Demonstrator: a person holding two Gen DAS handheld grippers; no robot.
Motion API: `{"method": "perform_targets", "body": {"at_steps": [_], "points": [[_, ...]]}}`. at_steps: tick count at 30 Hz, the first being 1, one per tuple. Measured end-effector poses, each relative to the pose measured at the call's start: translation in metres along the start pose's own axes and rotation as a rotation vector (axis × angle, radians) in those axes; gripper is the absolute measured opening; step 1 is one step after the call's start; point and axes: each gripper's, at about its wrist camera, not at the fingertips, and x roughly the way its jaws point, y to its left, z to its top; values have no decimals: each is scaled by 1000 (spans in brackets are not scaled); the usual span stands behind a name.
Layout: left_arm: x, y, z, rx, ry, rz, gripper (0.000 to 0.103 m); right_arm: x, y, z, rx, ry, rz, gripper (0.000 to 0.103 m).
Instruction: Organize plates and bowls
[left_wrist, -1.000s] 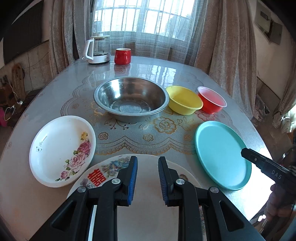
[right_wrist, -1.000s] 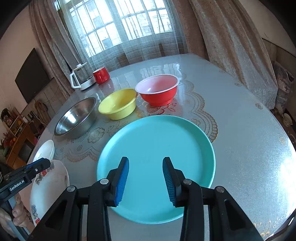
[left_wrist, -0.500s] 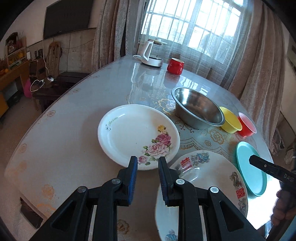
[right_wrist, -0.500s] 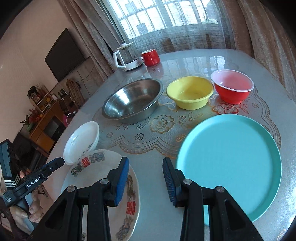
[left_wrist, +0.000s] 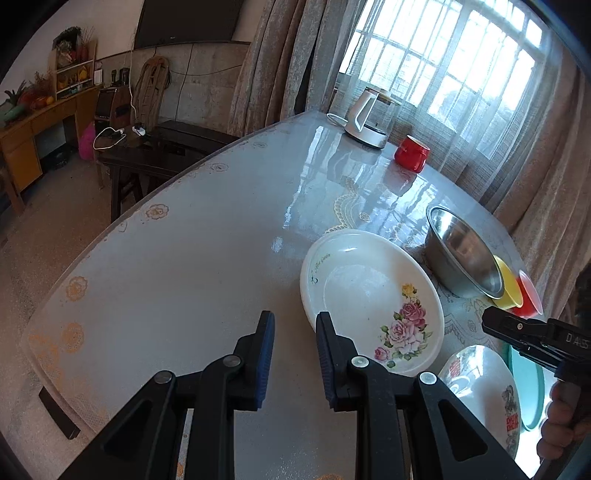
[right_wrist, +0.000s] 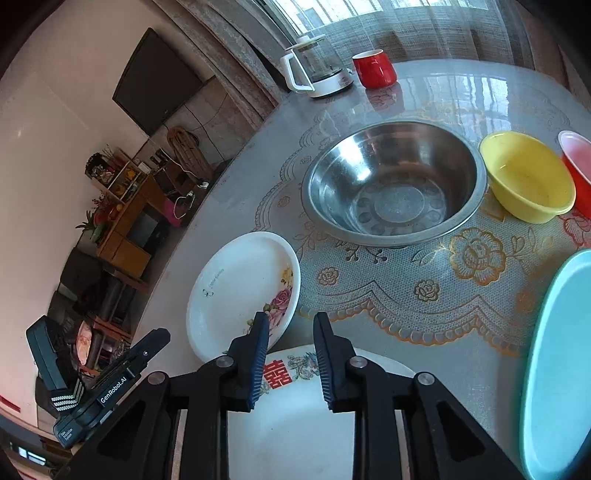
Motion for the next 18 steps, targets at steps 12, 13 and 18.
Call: {"method": "perform_targets", "body": {"at_steps": [12,13,18], "points": [[39,-5,21,18,55,-47,23,55,1,21,51,85,-30,20],[42,-7,21,27,58,-54,23,58,0,21,54,88,-33,20],[59,-19,22,90,76,-40,22,75,-6,19,77,134,-26,16]]}}
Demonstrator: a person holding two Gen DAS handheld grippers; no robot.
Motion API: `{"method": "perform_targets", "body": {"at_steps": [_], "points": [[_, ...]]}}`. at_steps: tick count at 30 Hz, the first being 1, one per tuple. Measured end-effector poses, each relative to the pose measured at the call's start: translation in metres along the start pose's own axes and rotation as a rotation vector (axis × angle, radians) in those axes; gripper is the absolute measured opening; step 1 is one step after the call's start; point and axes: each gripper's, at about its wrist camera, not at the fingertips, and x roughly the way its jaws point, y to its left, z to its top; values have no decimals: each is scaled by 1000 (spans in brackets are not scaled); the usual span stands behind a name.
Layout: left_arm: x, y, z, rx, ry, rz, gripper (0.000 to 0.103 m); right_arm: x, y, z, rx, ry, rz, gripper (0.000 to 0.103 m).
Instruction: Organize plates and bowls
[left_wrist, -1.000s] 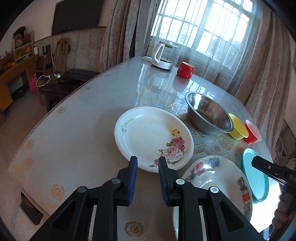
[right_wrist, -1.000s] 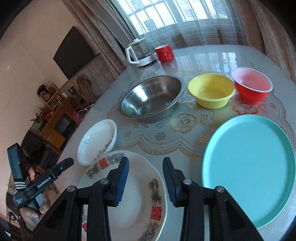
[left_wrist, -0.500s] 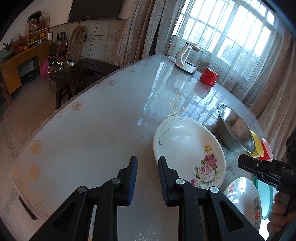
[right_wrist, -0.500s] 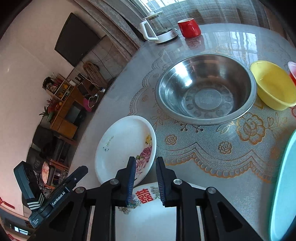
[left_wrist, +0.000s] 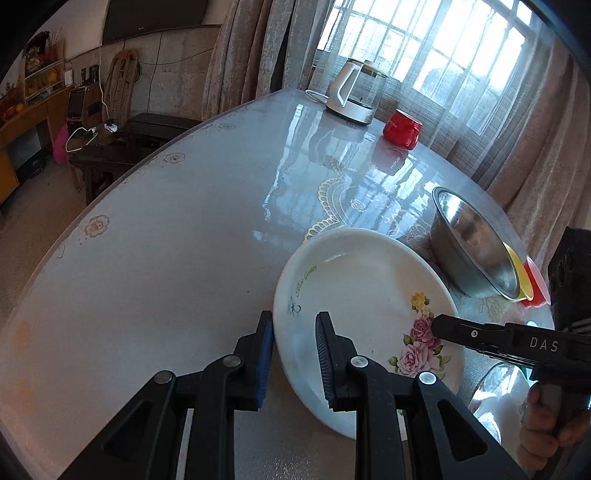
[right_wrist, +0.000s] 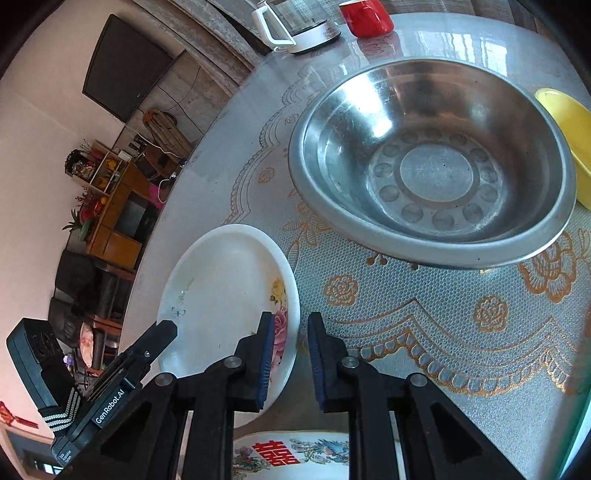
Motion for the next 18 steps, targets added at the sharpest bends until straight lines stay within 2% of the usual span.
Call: {"method": "perform_targets", "body": {"at_steps": [8,18], "points": [[5,-5,-2,25,2,44,21,6,6,6,10,0,11,17],[-6,-7,-9,-2,-10,11,21,-6,2,3,-4,-36,26,17]]}}
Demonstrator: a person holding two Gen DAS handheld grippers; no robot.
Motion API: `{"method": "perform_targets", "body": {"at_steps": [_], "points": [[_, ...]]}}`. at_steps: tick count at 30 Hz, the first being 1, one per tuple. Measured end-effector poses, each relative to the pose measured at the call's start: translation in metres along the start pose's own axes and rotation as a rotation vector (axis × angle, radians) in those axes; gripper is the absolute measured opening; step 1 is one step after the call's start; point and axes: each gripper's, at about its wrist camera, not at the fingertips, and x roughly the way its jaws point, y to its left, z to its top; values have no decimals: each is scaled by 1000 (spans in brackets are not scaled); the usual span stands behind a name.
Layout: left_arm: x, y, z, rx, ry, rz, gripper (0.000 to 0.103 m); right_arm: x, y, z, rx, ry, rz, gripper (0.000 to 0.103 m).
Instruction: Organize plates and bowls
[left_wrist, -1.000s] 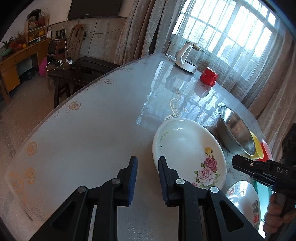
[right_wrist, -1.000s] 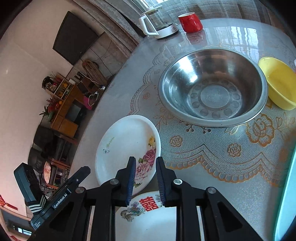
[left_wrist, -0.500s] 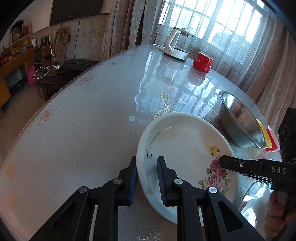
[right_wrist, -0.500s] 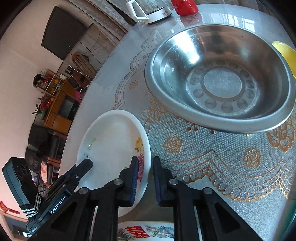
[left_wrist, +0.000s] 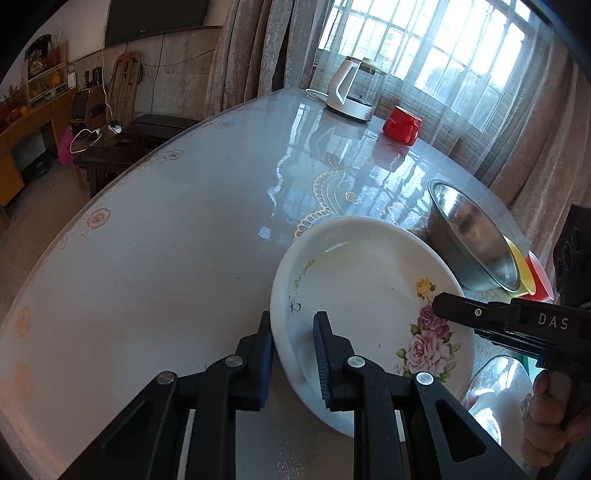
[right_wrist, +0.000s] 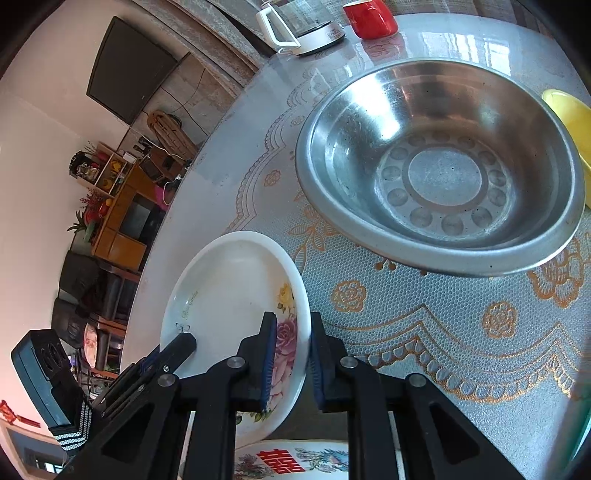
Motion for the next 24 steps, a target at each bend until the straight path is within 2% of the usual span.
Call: {"method": "perform_targets", "body": {"at_steps": [6,15,24], "points": [[-3,4,0,-15,-10,-6,20,1,0,-1,-13,-2,8,17],[-20,2,4,2,-71,-19,20,-7,-1,-2,-31,-16,36,17],[-46,-18,-3,49,-104,-59,20,-42,-13,-15,-24,-59,72,17]]}}
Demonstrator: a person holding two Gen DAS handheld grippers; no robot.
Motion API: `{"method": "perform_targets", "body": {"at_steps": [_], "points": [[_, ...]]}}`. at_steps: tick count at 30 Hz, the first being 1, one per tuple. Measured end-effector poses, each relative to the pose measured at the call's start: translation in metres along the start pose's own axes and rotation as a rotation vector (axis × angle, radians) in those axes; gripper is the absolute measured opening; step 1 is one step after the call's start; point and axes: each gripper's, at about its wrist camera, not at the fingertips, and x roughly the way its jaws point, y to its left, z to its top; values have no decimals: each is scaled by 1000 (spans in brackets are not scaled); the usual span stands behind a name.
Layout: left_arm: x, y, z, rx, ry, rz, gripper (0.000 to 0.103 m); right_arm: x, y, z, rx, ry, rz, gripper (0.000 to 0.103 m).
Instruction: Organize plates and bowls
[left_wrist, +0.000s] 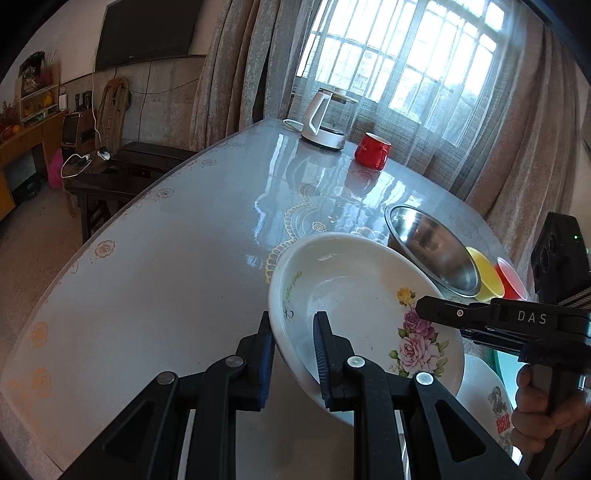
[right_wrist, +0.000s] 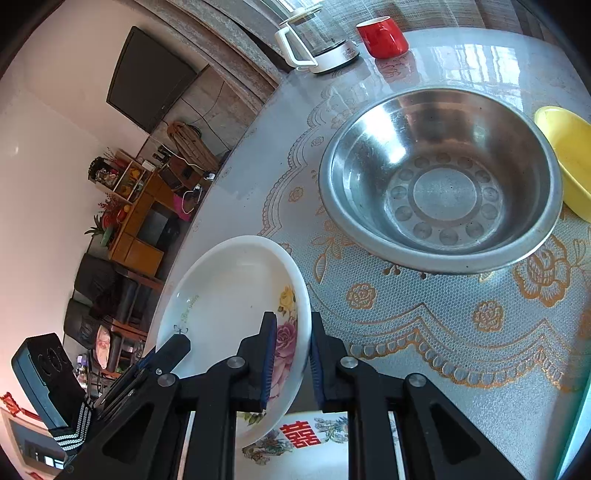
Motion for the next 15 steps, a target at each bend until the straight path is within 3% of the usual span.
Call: {"method": "perform_targets", "body": {"at_steps": [5,15], "points": [[-18,-26,-4,46,-17,-40,20,-36,-9,-12,-8,-40,8,17],[-23,-94,-22,136,25,-148,20,-110,-49,-44,30,-137,-34,17]]}}
